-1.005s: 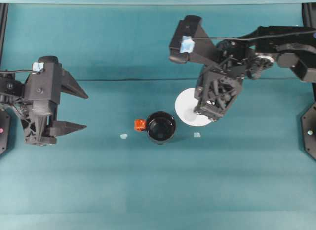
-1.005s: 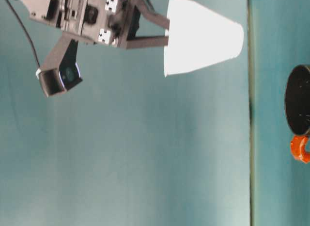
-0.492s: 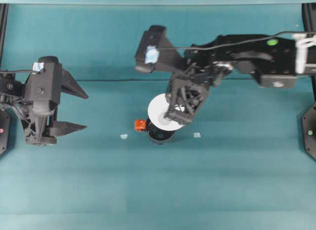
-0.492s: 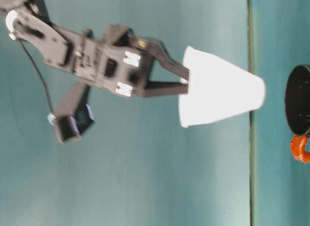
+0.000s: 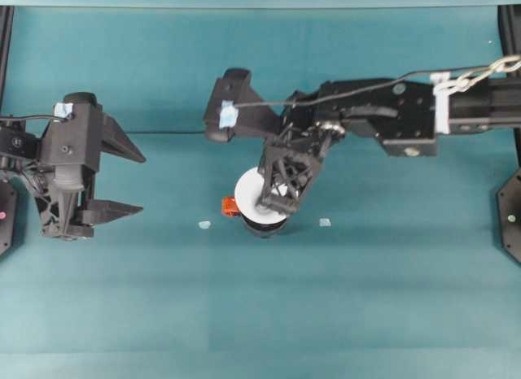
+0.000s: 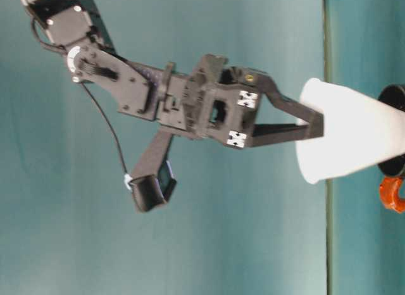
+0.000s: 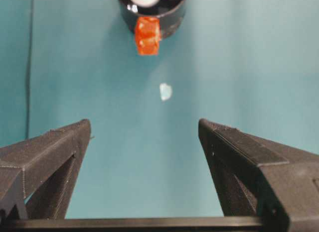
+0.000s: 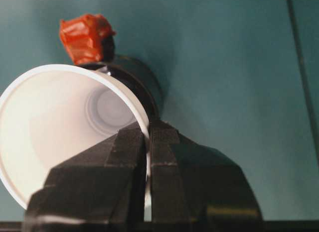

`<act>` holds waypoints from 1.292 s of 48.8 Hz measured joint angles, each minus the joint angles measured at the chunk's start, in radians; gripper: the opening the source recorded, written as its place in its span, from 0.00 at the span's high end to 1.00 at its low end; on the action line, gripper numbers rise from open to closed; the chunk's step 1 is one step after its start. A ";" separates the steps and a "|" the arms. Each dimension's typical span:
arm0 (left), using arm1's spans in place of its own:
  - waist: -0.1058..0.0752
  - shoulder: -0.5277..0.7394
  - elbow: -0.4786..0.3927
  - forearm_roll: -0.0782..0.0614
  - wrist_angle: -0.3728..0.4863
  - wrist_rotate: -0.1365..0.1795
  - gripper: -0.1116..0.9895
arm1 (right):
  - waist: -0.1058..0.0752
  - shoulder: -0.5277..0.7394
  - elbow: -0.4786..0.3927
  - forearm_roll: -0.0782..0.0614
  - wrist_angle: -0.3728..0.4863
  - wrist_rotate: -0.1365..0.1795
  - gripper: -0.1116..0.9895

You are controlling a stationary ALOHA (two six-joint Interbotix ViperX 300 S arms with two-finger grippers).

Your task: Put the paper cup into the moved red handle cup holder.

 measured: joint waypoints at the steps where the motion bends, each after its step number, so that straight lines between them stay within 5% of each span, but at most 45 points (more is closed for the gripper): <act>1: -0.002 0.000 0.000 -0.002 0.000 0.000 0.03 | 0.002 0.003 0.000 0.000 -0.003 0.000 0.99; 9: -0.002 0.000 0.000 0.000 0.000 0.000 0.03 | 0.014 0.018 0.015 0.000 -0.025 0.000 1.00; 41: -0.002 0.000 0.000 -0.002 0.000 0.000 0.03 | 0.015 0.023 0.026 0.002 -0.051 0.000 0.93; 49: -0.002 0.000 0.000 0.000 0.000 0.000 0.03 | 0.018 0.023 0.025 0.005 -0.034 0.000 0.69; 60: -0.002 0.000 0.000 -0.002 0.000 0.000 0.03 | 0.025 0.025 0.017 0.005 -0.037 0.002 0.11; 63: -0.002 0.000 0.000 -0.002 0.000 0.000 0.03 | 0.026 0.025 0.017 0.003 -0.038 0.002 0.11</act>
